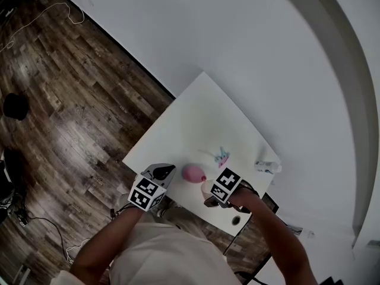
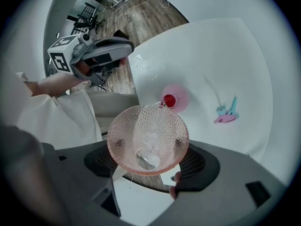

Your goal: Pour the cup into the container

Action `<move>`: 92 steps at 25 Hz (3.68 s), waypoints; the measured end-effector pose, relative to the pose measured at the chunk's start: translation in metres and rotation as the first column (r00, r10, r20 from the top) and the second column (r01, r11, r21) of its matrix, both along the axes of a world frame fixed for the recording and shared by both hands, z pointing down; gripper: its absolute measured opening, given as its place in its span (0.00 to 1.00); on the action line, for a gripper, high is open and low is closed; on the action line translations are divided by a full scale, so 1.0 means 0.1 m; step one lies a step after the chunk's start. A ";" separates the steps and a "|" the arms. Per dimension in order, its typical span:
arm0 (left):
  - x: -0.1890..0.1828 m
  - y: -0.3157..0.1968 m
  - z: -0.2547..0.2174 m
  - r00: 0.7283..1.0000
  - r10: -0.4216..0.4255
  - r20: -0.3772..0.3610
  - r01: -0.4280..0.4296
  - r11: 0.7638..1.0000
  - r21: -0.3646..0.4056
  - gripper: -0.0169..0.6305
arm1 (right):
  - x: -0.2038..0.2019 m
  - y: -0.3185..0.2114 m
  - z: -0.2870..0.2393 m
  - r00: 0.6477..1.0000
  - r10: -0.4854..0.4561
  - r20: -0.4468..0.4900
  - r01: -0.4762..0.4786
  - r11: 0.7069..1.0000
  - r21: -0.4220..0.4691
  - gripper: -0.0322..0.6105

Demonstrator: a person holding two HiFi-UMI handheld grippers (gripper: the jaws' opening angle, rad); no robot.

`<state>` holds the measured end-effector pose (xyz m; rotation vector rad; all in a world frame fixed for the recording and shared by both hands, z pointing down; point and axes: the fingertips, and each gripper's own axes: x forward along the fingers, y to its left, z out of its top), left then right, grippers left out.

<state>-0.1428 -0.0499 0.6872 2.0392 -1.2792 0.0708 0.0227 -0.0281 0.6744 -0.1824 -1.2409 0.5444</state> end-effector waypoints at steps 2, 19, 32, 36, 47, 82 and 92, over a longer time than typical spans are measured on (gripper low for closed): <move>0.02 0.01 0.00 1.000 0.000 -0.001 0.000 1.000 0.001 0.04 | 0.01 0.00 -0.01 1.000 -0.002 -0.004 0.002 1.000 -0.004 0.62; -0.01 0.03 0.04 1.000 -0.016 -0.008 0.015 1.000 -0.005 0.04 | 0.00 -0.03 -0.01 0.998 -0.039 -0.040 0.037 0.998 -0.041 0.62; -0.07 0.03 0.04 1.000 -0.022 -0.006 0.022 1.000 0.000 0.04 | 0.02 -0.04 -0.01 0.997 -0.048 -0.064 0.044 0.997 -0.060 0.62; -0.11 0.05 0.05 1.000 -0.028 -0.005 0.028 1.000 -0.001 0.04 | 0.01 -0.04 -0.02 0.996 -0.051 -0.071 0.046 0.997 -0.064 0.62; -0.11 0.05 0.04 0.999 -0.037 -0.008 0.037 0.999 -0.003 0.04 | 0.02 -0.06 -0.06 0.993 -0.074 -0.096 0.066 0.994 -0.085 0.62; -0.11 0.03 -0.04 0.999 -0.042 0.005 0.042 0.999 0.011 0.04 | 0.00 -0.09 -0.03 0.982 -0.115 -0.152 0.093 0.985 -0.145 0.62; -0.05 -0.07 -0.09 1.000 -0.020 0.021 0.020 1.000 0.018 0.04 | -0.03 -0.12 -0.04 0.975 -0.140 -0.174 0.112 0.980 -0.162 0.62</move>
